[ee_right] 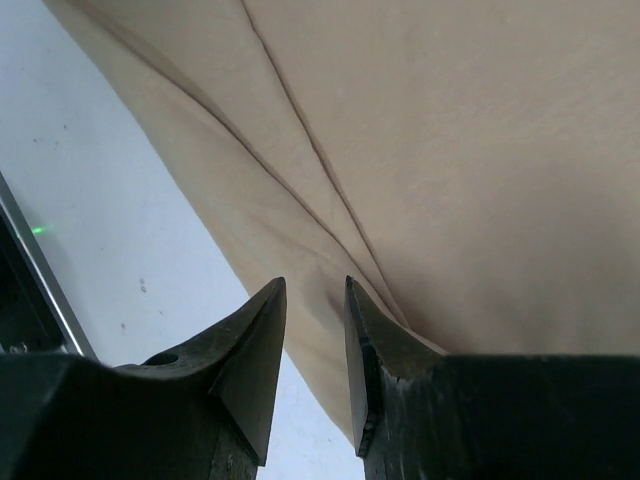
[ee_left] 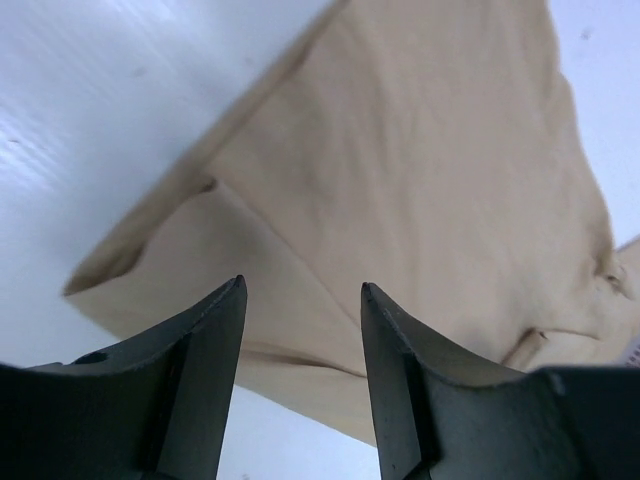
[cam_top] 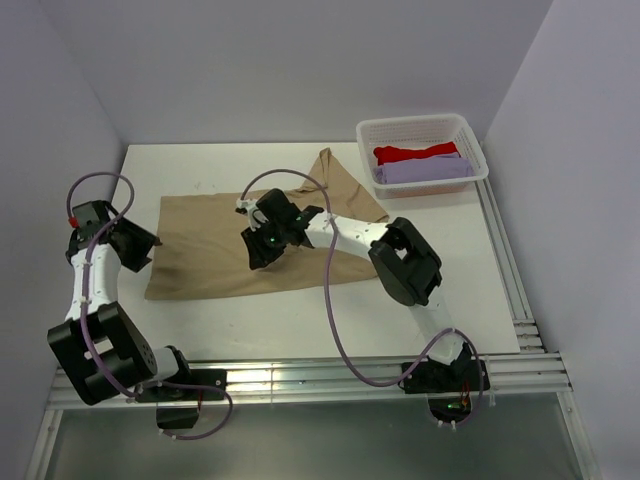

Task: Roll the t-shirts
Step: Fold the tshirt

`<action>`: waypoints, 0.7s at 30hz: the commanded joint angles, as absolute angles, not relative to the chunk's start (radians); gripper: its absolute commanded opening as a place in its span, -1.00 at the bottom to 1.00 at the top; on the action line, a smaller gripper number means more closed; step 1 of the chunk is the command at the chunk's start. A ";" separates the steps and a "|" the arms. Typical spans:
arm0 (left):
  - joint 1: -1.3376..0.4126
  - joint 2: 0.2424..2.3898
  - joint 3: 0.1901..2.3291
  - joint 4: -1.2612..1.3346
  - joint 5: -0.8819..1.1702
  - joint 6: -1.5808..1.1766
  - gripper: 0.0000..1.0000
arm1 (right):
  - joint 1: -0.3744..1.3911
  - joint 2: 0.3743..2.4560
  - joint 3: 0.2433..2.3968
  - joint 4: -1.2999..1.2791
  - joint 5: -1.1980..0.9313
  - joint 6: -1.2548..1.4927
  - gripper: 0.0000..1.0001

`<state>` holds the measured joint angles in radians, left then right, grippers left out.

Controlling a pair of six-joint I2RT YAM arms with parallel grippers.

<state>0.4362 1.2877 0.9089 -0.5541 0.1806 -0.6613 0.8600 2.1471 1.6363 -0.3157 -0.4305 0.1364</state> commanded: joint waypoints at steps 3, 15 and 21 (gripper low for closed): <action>0.460 1.305 0.925 -0.598 0.091 -0.578 0.08 | 0.874 2.158 1.669 -0.221 -0.419 0.196 -0.25; 0.460 1.506 0.979 -0.612 0.064 -0.577 -0.17 | 0.899 2.068 1.536 -0.080 -0.339 0.278 -0.31; 0.460 1.554 0.974 -0.595 0.065 -0.581 -0.23 | 0.897 2.060 1.529 -0.075 -0.347 0.285 -0.33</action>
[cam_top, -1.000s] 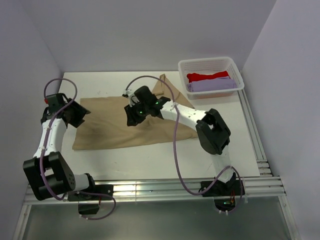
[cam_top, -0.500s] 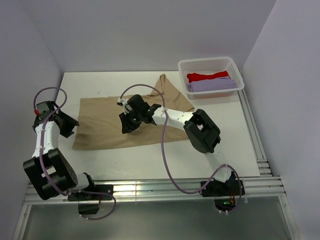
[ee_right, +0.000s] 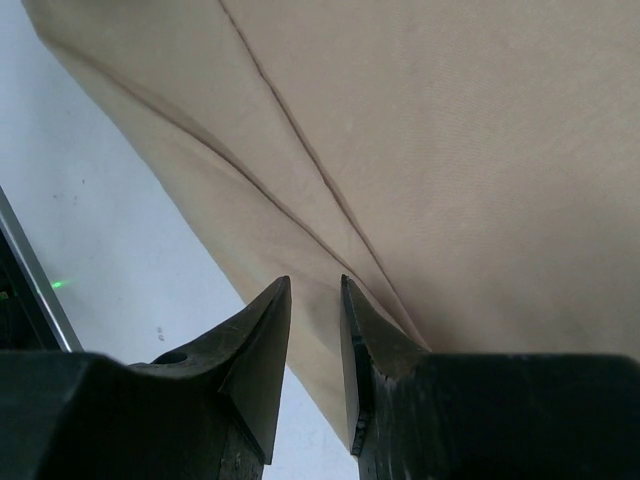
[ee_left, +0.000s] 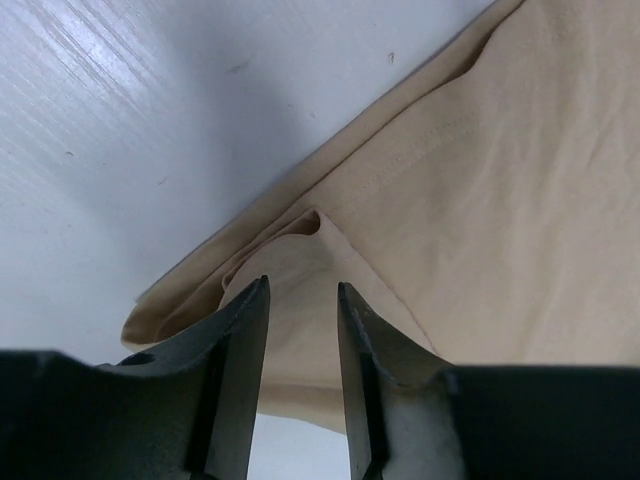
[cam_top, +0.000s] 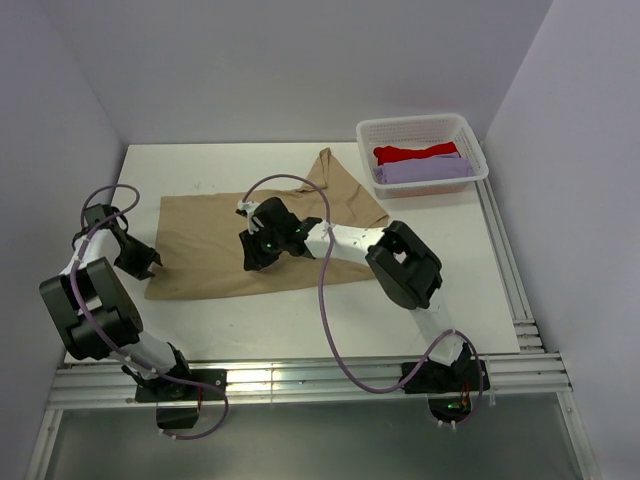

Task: Roll the t-shirts
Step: Fold the tshirt

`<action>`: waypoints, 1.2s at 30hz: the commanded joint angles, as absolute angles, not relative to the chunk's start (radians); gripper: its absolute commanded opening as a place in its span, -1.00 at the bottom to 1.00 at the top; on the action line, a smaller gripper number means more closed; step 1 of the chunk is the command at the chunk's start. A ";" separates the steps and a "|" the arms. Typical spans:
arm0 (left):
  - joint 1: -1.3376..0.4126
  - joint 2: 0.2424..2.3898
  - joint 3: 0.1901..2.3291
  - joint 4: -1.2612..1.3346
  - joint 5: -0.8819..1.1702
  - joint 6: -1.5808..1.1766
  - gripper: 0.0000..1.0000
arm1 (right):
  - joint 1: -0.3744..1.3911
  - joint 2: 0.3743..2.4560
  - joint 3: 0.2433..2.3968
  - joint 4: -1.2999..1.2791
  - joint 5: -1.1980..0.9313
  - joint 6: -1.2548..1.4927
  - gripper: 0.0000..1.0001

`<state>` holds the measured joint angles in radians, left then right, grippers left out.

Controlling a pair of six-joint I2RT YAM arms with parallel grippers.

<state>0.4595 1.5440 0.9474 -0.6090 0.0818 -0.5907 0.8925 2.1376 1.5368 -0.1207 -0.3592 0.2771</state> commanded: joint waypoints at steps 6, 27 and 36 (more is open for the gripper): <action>0.459 1.591 0.999 -0.594 0.054 -0.594 -0.14 | 0.897 2.045 1.520 -0.071 -0.354 0.288 -0.34; 0.460 1.637 1.043 -0.589 0.015 -0.632 -0.03 | 0.897 2.020 1.502 -0.064 -0.374 0.293 -0.39; 0.453 1.667 1.049 -0.583 0.040 -0.626 -0.17 | 0.899 2.022 1.505 -0.069 -0.374 0.293 -0.44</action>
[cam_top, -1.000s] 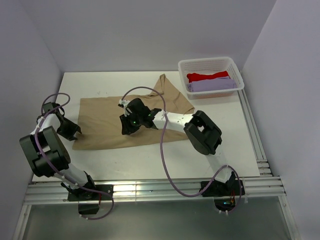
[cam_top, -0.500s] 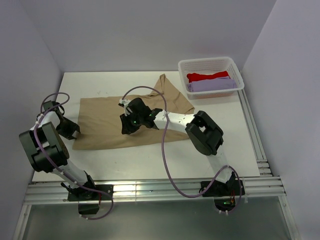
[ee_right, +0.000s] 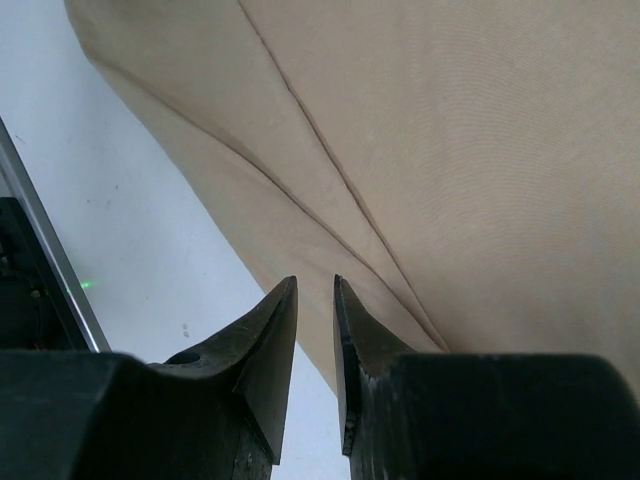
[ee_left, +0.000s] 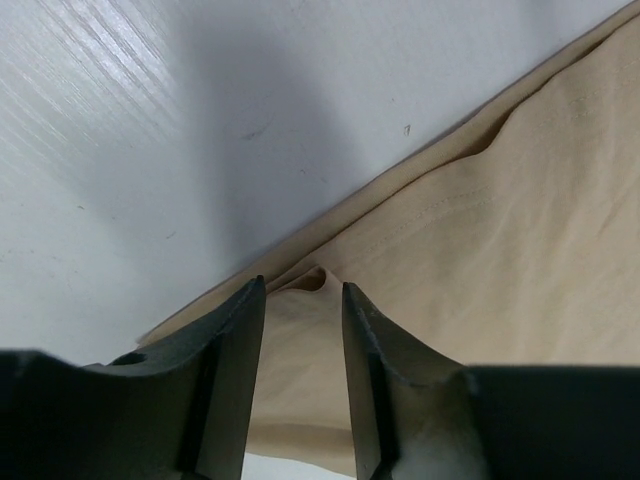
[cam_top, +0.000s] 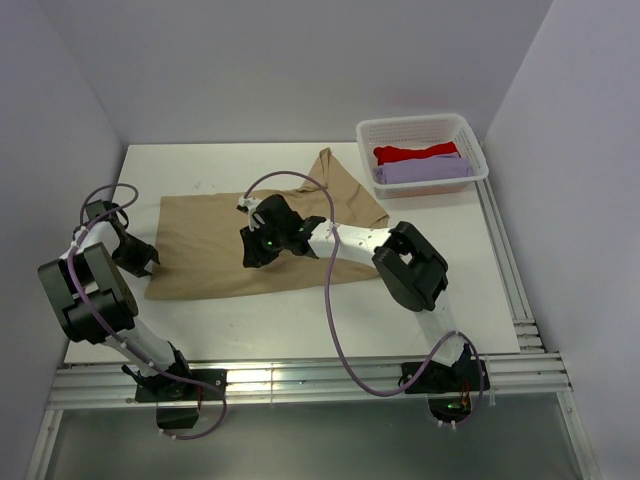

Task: Roll the t-shirts
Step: Fold the tshirt

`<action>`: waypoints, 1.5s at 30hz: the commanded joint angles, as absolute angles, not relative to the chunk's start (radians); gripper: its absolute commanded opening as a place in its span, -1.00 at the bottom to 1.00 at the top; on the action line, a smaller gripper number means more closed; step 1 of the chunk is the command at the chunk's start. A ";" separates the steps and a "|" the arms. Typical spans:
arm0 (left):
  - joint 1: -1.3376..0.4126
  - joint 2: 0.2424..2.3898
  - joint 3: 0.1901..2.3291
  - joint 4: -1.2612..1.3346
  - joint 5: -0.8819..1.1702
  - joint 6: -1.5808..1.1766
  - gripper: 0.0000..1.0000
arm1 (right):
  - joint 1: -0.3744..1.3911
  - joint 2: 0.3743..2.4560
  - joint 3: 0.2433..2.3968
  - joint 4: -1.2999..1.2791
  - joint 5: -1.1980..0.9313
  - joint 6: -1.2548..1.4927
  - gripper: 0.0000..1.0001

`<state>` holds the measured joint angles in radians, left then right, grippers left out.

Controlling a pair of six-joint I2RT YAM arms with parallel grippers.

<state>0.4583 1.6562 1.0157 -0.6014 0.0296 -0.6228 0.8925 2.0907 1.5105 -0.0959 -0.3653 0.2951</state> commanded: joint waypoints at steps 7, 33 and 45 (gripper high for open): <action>0.446 1.693 1.065 -0.584 0.035 -0.626 -0.24 | 0.896 2.019 1.505 -0.074 -0.373 0.291 -0.46; 0.431 1.571 1.192 -0.673 -0.018 -0.629 -0.99 | 0.896 2.031 1.516 -0.089 -0.339 0.293 -0.53; 0.437 1.629 1.210 -0.649 -0.012 -0.638 -0.99 | 0.864 2.005 1.477 -0.069 -0.267 0.328 -0.53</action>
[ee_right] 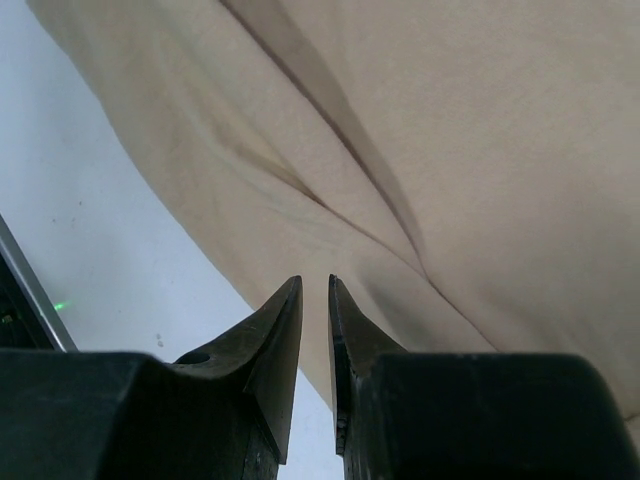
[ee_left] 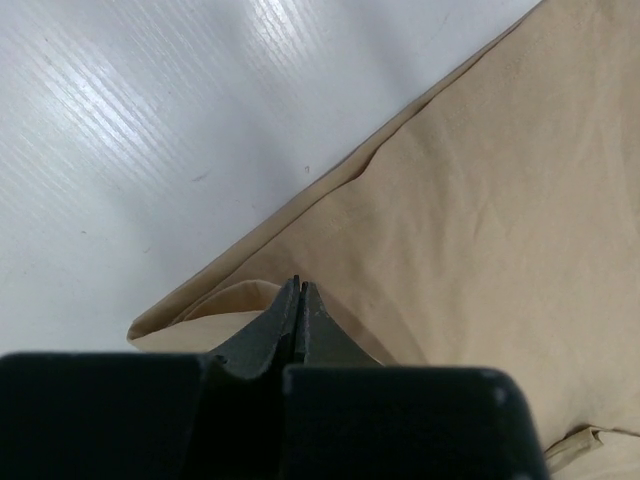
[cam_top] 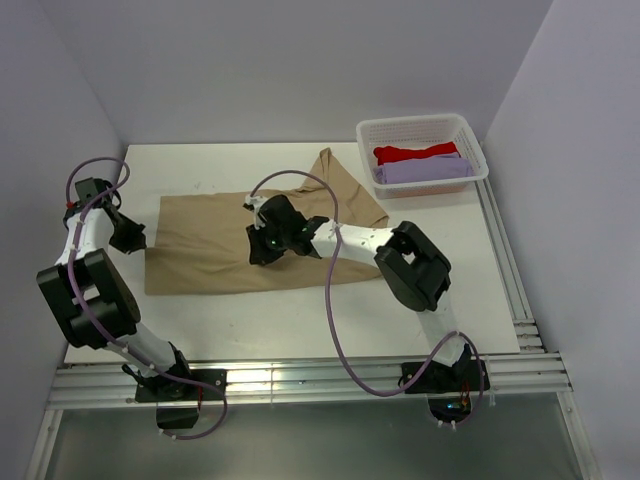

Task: Roll the t-shirts
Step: Fold the tshirt

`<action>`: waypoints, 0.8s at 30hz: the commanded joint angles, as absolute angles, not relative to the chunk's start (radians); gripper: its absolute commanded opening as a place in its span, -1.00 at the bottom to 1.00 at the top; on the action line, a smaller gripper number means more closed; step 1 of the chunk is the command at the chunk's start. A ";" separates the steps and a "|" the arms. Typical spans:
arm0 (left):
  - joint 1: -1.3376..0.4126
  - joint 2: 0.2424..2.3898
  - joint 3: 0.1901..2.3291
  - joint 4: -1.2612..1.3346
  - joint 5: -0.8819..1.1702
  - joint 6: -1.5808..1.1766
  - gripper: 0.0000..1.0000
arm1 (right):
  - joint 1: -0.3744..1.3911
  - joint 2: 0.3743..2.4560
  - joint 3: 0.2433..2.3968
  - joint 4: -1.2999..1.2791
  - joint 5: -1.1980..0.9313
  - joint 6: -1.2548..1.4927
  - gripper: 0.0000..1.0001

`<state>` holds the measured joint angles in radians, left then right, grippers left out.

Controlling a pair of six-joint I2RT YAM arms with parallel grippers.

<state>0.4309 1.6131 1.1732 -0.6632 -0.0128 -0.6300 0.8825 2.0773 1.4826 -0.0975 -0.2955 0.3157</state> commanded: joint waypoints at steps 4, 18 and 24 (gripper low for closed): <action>0.449 1.635 1.212 -0.637 -0.008 -0.635 -0.99 | 0.854 2.009 1.482 -0.090 -0.226 0.342 -0.53; 0.457 1.698 1.235 -0.618 0.012 -0.632 -0.99 | 0.715 2.003 1.445 -0.176 0.046 0.499 -0.43; 0.457 1.712 1.229 -0.609 0.035 -0.623 -0.99 | 0.713 2.025 1.478 -0.187 0.153 0.468 -0.29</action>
